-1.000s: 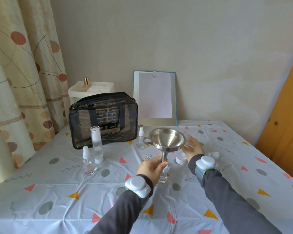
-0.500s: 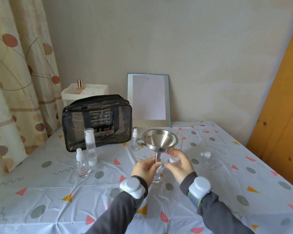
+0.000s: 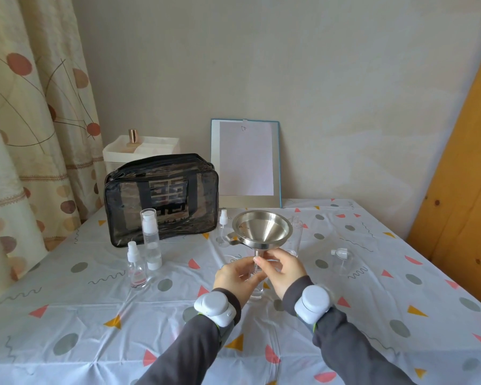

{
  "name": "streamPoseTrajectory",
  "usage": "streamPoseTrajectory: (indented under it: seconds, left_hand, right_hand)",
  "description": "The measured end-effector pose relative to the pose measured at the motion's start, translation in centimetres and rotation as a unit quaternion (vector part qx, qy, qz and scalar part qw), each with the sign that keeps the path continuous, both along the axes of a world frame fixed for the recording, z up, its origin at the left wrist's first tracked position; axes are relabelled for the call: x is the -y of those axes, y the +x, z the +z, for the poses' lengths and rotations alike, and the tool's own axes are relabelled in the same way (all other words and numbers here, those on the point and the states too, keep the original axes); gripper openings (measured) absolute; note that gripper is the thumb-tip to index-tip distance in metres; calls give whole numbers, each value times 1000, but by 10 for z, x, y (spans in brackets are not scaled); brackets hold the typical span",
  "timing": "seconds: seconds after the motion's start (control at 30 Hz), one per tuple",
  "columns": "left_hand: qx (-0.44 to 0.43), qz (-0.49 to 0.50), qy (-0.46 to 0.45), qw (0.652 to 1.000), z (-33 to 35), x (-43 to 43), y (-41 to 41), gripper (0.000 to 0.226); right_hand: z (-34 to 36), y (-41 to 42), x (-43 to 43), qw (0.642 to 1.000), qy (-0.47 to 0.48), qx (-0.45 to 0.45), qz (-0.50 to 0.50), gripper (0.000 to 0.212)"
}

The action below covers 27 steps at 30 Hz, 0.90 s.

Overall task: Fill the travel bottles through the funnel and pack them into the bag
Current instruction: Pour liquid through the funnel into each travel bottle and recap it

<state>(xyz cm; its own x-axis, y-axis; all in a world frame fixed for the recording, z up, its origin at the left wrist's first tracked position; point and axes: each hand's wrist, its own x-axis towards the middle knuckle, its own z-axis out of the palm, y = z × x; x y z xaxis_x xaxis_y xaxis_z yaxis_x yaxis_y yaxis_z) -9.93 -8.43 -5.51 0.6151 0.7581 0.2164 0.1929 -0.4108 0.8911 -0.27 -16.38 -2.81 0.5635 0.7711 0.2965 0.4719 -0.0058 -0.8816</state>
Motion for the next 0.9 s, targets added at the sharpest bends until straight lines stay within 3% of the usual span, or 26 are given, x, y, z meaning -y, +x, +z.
streamPoseTrajectory:
  seconds: [0.17, 0.5, 0.7, 0.9]
  left_hand:
    - [-10, 6, -20, 1000, -6, -5, 0, 45]
    - [-32, 4, -5, 999, -12, -8, 4, 26]
    - [-29, 7, -35, 999, -15, -11, 5, 30]
    - [-30, -14, -48, 998, -13, -12, 3, 41]
  right_hand:
    - [-1, -1, -4, 1000, 2, 25, -9, 10]
    - [-4, 2, -5, 999, 12, 27, -23, 2]
    - [-3, 1, -7, 999, 17, 28, -37, 9]
    - [-4, 1, -8, 998, 3, 49, -31, 4]
